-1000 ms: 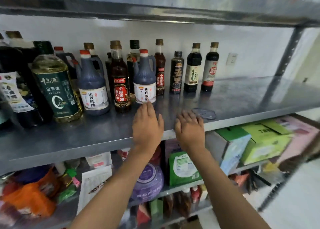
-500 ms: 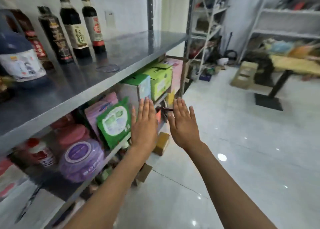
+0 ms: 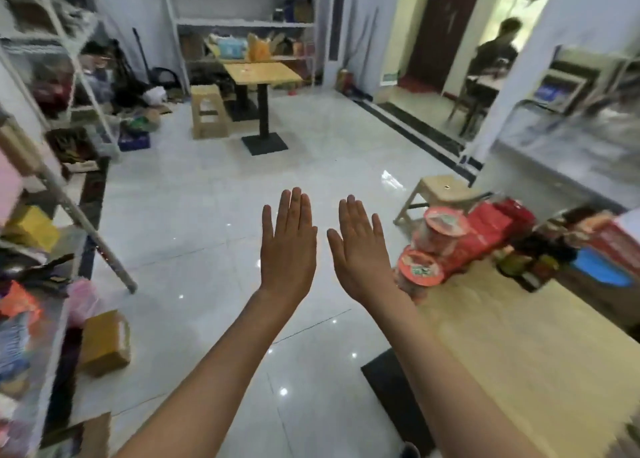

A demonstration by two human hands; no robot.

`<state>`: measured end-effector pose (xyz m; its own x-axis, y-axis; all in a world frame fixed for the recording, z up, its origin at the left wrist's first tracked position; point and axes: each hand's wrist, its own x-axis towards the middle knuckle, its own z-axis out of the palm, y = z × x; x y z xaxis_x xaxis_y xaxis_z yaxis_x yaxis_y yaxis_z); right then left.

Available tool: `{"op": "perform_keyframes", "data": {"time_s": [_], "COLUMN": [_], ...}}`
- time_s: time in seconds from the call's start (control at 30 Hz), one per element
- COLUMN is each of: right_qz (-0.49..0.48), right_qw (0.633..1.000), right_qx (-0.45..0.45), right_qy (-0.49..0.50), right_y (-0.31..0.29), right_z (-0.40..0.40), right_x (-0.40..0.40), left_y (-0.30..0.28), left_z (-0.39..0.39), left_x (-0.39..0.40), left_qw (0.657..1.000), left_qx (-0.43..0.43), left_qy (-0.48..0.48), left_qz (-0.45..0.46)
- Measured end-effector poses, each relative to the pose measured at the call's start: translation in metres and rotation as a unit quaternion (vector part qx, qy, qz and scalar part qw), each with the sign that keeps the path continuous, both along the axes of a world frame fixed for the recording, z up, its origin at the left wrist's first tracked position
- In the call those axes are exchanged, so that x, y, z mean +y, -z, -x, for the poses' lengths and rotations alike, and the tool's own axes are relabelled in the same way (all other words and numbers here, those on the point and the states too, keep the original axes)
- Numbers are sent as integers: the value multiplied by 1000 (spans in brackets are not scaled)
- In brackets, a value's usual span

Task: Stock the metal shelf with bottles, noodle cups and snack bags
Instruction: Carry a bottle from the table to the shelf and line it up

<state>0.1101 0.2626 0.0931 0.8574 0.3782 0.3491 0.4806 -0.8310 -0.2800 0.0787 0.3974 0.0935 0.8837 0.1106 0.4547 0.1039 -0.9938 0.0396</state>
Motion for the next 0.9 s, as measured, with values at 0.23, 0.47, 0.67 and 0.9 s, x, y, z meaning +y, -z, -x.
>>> {"op": "perform_keyframes", "data": {"time_s": [0.23, 0.47, 0.67, 0.9], "right_qz": [-46, -138, -275, -290], "right_qw": [989, 947, 848, 779], "right_qx": [20, 100, 181, 224], "right_qy": [137, 273, 416, 509], "right_y": [17, 56, 98, 126], "right_z": [-39, -98, -181, -260], "right_x": [-164, -322, -435, -506], "left_y": [-5, 9, 45, 60], "left_z": [-78, -139, -199, -245], "left_x": [-157, -303, -395, -451], "left_qw": [990, 960, 945, 935], "left_qx": [20, 98, 131, 184], "left_qy": [137, 262, 297, 300], "left_qz": [-19, 4, 35, 42]}}
